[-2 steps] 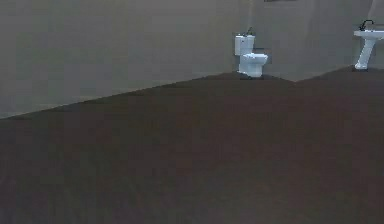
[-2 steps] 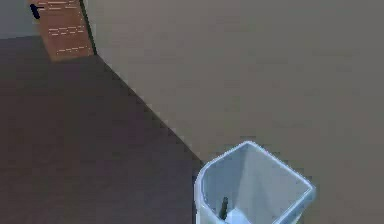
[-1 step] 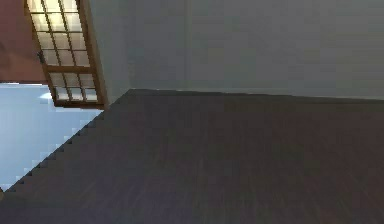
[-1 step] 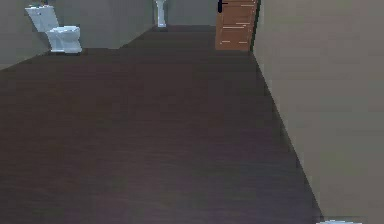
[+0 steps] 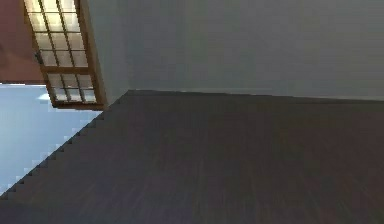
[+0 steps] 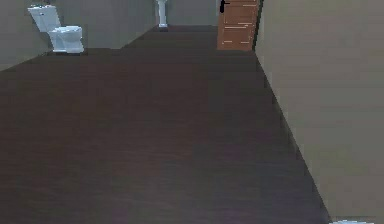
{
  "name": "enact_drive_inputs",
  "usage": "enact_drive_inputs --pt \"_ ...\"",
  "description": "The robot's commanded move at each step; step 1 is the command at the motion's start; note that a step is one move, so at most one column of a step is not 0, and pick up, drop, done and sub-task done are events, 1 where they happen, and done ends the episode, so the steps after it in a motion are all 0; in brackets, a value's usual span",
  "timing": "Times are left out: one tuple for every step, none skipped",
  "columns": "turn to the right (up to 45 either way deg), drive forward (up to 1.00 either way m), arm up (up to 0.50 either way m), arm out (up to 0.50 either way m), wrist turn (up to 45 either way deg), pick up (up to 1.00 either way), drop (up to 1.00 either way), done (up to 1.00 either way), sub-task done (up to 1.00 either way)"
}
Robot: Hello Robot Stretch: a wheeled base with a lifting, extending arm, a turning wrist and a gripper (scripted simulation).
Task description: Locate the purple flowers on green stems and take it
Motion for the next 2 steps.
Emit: enact_drive_inputs --pt "45.0 0.00 0.00 0.00 0.0 0.00 0.00 0.00 0.00" --pt "45.0 0.00 0.00 0.00 0.0 0.00 0.00 0.00 0.00"
